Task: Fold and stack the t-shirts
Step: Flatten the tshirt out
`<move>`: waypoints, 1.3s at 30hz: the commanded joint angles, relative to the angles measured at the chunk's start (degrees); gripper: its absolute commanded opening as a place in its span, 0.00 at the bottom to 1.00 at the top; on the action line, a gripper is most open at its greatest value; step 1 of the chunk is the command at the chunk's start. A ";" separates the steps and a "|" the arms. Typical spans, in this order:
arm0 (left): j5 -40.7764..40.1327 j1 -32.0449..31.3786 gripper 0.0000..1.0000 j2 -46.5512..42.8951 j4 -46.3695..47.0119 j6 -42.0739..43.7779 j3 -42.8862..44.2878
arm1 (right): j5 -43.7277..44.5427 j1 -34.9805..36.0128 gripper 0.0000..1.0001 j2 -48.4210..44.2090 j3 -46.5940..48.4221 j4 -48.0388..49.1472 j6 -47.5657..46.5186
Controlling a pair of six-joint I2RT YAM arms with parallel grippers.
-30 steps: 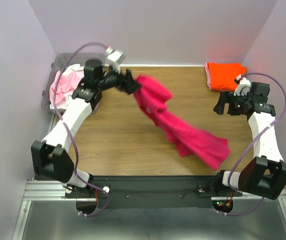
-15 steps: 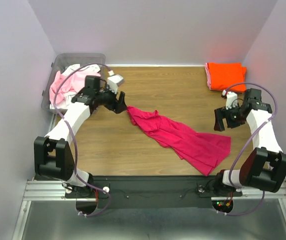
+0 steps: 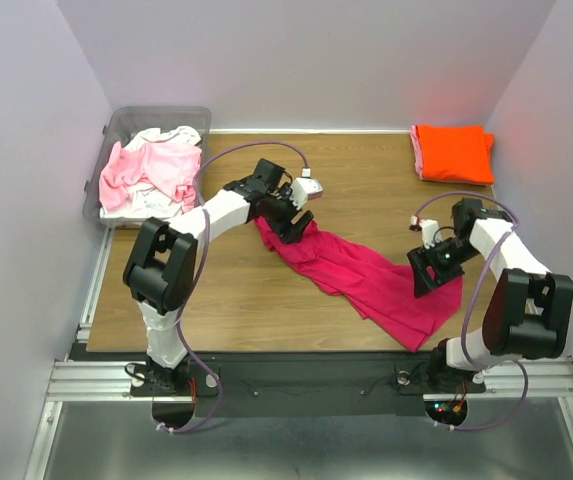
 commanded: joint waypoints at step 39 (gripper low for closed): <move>3.50 17.05 0.00 1.09 1.41 -6.27 10.60 | 3.91 13.05 0.36 1.29 8.21 -2.52 -0.46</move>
